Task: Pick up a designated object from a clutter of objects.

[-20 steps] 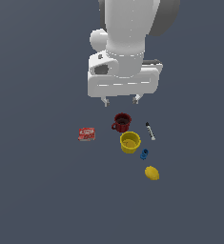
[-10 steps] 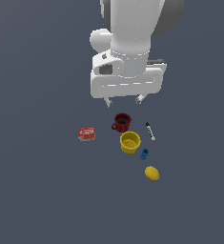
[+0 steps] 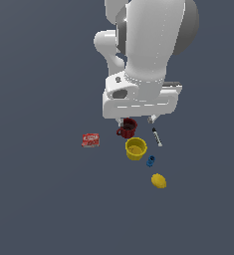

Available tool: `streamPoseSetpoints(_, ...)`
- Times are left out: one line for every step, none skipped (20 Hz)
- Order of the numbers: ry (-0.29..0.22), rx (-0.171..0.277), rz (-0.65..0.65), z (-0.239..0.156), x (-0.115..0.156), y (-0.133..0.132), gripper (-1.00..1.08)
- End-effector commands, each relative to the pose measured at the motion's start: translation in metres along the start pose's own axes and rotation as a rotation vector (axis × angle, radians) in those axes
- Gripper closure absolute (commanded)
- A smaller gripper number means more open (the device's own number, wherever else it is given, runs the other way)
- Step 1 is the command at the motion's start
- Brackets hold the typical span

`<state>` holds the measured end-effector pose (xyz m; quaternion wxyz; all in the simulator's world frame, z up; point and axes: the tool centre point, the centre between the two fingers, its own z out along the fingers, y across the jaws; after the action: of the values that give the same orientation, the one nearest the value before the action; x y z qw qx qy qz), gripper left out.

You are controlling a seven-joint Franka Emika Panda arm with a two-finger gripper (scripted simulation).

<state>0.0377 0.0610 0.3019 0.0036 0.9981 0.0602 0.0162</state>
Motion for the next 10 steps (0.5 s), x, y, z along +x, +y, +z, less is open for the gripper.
streamPoseSetpoints(-0.003, 0.0, 0.008, 0.014, 0.012, -0.007, -0.92)
streamPoseSetpoints(-0.004, 0.0, 0.012, 0.02, 0.018, -0.011, -0.92)
streamPoseSetpoints(-0.005, 0.0, 0.016, 0.027, 0.024, -0.014, -0.92)
streamPoseSetpoints(-0.006, 0.0, 0.02, 0.035, 0.029, -0.018, -0.92)
streamPoseSetpoints(-0.007, 0.001, 0.024, 0.042, 0.035, -0.022, -0.92)
streamPoseSetpoints(-0.009, 0.001, 0.028, 0.05, 0.04, -0.026, -0.92)
streamPoseSetpoints(-0.01, 0.001, 0.033, 0.058, 0.045, -0.03, -0.92)
streamPoseSetpoints(-0.011, 0.001, 0.037, 0.066, 0.05, -0.034, -0.92)
streamPoseSetpoints(-0.012, 0.001, 0.041, 0.074, 0.055, -0.038, -0.92)
streamPoseSetpoints(-0.013, 0.002, 0.045, 0.082, 0.06, -0.042, -0.92)
